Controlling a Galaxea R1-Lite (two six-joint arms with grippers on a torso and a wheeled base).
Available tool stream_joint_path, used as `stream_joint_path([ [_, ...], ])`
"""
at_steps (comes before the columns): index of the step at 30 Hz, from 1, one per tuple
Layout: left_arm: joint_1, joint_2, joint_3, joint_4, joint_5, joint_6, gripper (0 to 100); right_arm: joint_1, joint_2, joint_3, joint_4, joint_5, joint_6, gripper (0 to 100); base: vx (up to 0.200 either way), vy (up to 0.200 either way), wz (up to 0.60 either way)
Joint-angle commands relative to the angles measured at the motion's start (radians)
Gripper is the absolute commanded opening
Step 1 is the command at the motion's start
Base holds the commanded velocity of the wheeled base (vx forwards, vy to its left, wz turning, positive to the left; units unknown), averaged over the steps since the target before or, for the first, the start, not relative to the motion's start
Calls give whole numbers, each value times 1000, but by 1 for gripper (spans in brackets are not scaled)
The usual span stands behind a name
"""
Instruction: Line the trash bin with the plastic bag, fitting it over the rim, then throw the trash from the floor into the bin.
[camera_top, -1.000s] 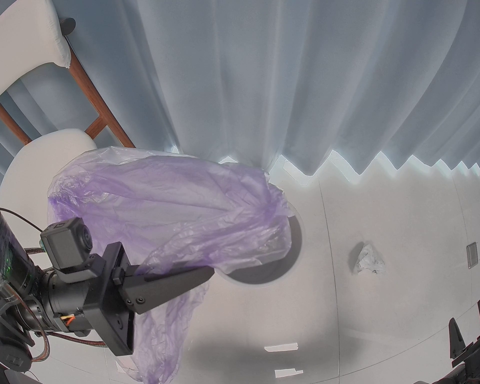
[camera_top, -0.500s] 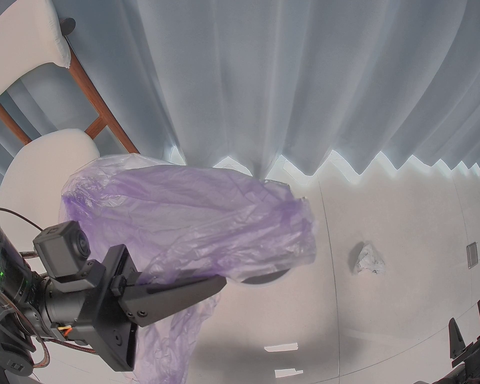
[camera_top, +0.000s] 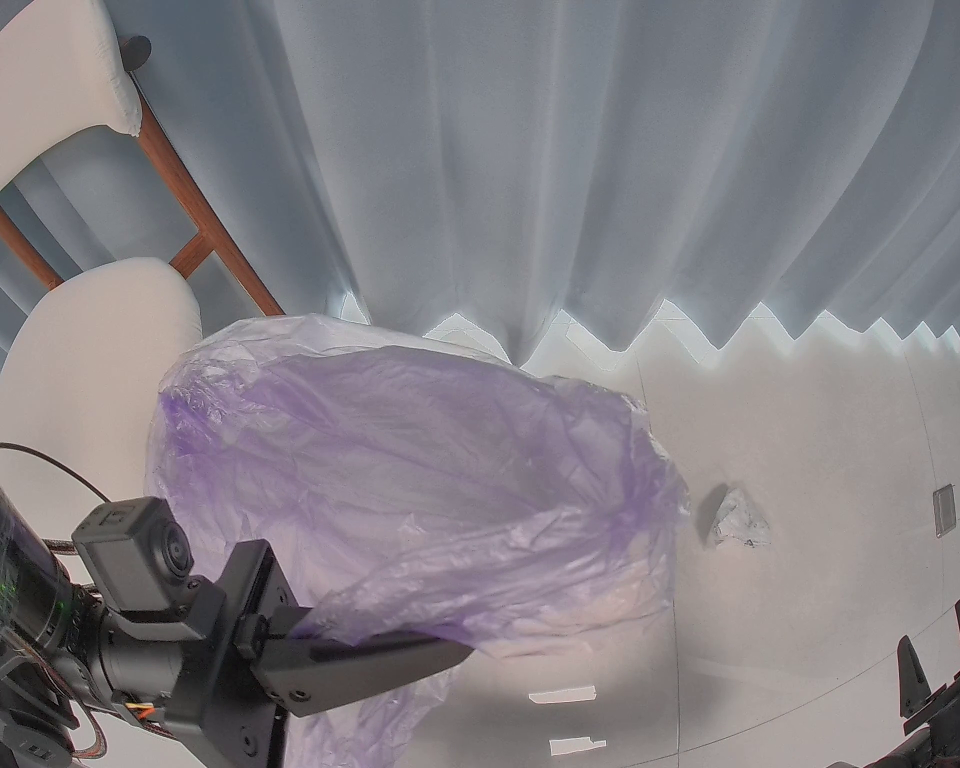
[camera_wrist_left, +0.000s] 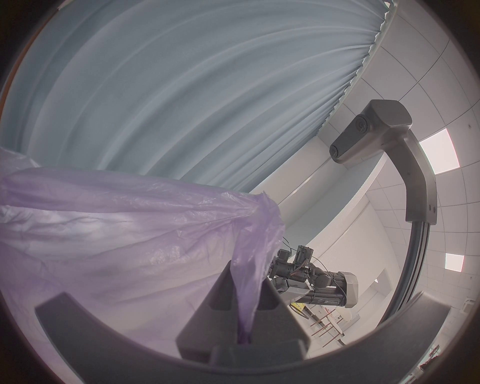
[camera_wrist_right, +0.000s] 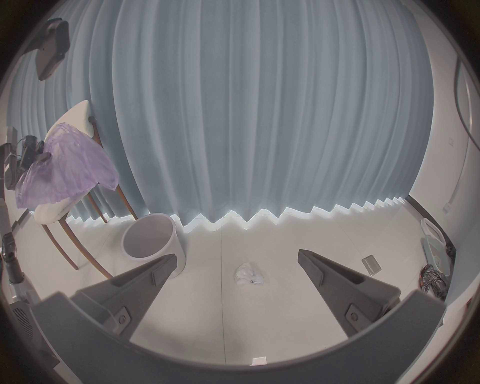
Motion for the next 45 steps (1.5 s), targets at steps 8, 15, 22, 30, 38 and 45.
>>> stream_joint_path([
  [8, 3, 12, -7, -23, 1, -3, 0, 0, -18, 18, 0, 0, -1, 100, 0, 0, 0],
  [15, 3, 20, -24, -105, 1, -5, 0, 0, -18, 18, 0, 0, -1, 100, 0, 0, 0],
  [22, 38, 69, -18, -159, 4, 0, 0, 0, -18, 18, 0, 0, -1, 100, 0, 0, 0],
  [30, 153, 174, 11, -161, 7, 3, 0, 0, -18, 18, 0, 0, 1, 100, 0, 0, 0],
  [38, 225, 238, 8, -205, 8, -2, 0, 0, -18, 18, 0, 0, -1, 100, 0, 0, 0],
  [45, 232, 264, -16, -329, 10, -42, 0, 0, -18, 18, 0, 0, 1, 100, 0, 0, 0],
])
